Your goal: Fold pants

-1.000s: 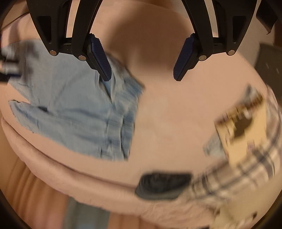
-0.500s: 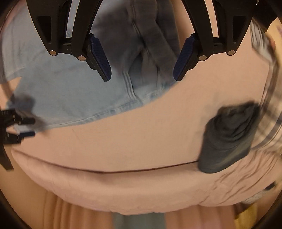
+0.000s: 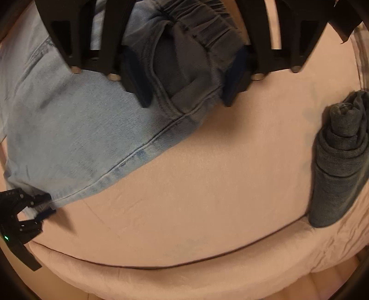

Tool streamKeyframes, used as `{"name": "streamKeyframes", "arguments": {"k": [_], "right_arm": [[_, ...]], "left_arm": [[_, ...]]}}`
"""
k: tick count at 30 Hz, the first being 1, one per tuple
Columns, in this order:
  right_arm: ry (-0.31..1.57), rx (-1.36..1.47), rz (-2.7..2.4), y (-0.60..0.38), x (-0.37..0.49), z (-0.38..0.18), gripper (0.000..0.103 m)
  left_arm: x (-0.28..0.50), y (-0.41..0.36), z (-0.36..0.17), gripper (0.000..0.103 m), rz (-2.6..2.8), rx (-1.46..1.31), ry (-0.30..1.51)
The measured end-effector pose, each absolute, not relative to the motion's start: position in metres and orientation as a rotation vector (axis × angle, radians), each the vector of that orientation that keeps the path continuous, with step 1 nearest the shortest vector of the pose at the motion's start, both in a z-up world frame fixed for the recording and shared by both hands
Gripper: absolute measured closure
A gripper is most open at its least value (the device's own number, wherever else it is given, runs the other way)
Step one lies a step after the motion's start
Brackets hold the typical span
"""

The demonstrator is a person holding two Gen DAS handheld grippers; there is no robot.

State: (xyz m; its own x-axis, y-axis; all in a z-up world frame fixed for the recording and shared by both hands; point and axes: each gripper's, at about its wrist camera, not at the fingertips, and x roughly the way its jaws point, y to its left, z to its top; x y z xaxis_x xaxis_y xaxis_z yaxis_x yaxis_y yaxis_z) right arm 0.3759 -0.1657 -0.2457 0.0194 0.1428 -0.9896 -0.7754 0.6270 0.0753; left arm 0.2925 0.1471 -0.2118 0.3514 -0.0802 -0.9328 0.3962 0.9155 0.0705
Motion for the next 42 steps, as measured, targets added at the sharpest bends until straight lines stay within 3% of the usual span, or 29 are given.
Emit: {"name": "streamKeyframes", "arguments": {"k": [2, 7, 10, 13, 14, 16, 17, 18, 19, 20, 24, 26, 27, 28, 29, 31, 33, 37, 42], "right_arm": [[1.33, -0.682, 0.791, -0.155, 0.361, -0.239, 0.093], [1.264, -0.881, 0.727, -0.137, 0.349, -0.231, 0.098], [1.216, -0.8, 0.654, -0.14, 0.368, -0.216, 0.098], [1.241, -0.82, 0.662, -0.139, 0.372, -0.231, 0.096], [1.249, -0.844, 0.66, -0.139, 0.371, -0.235, 0.095], [1.248, -0.803, 0.672, -0.141, 0.375, -0.223, 0.09], [1.245, -0.764, 0.69, -0.143, 0.377, -0.217, 0.081], [1.242, -0.73, 0.706, -0.146, 0.379, -0.209, 0.065], [1.243, -0.714, 0.722, -0.149, 0.384, -0.201, 0.058], [1.242, -0.721, 0.727, -0.151, 0.386, -0.199, 0.051], [1.321, -0.772, 0.708, -0.153, 0.4, -0.223, 0.049], [1.356, -0.719, 0.704, -0.161, 0.416, -0.237, 0.043], [1.352, -0.692, 0.697, -0.169, 0.424, -0.239, 0.037], [1.383, -0.643, 0.695, -0.177, 0.431, -0.241, 0.037], [1.393, -0.62, 0.692, -0.18, 0.434, -0.241, 0.039], [1.378, -0.631, 0.716, -0.179, 0.431, -0.237, 0.056], [1.348, -0.67, 0.728, -0.171, 0.422, -0.234, 0.091], [1.262, -0.855, 0.669, -0.156, 0.393, -0.23, 0.097], [1.156, -0.816, 0.587, -0.167, 0.381, -0.188, 0.098]], "left_arm": [[0.287, 0.148, -0.207, 0.084, -0.273, 0.335, 1.136], [0.283, 0.142, -0.202, 0.085, -0.204, 0.35, 1.071], [0.289, 0.147, -0.206, 0.084, -0.195, 0.317, 1.082], [0.294, 0.143, -0.21, 0.078, -0.198, 0.366, 1.087], [0.293, 0.142, -0.208, 0.073, -0.195, 0.371, 1.083], [0.29, 0.141, -0.196, 0.04, -0.178, 0.347, 1.051], [0.295, 0.152, -0.188, 0.037, -0.19, 0.33, 1.03], [0.295, 0.153, -0.179, 0.033, -0.223, 0.296, 0.996], [0.297, 0.157, -0.177, 0.03, -0.246, 0.276, 0.985], [0.302, 0.154, -0.177, 0.029, -0.27, 0.268, 0.991], [0.334, 0.145, -0.203, 0.029, -0.276, 0.34, 1.116], [0.339, 0.143, -0.217, 0.039, -0.3, 0.332, 1.174], [0.339, 0.143, -0.215, 0.055, -0.336, 0.301, 1.174], [0.339, 0.142, -0.214, 0.061, -0.366, 0.284, 1.183], [0.337, 0.14, -0.215, 0.063, -0.365, 0.305, 1.18], [0.333, 0.133, -0.214, 0.074, -0.369, 0.359, 1.179], [0.327, 0.127, -0.211, 0.082, -0.354, 0.392, 1.176], [0.308, 0.114, -0.195, 0.088, -0.322, 0.444, 1.122], [0.28, 0.107, -0.152, 0.088, -0.265, 0.477, 0.988]]}}
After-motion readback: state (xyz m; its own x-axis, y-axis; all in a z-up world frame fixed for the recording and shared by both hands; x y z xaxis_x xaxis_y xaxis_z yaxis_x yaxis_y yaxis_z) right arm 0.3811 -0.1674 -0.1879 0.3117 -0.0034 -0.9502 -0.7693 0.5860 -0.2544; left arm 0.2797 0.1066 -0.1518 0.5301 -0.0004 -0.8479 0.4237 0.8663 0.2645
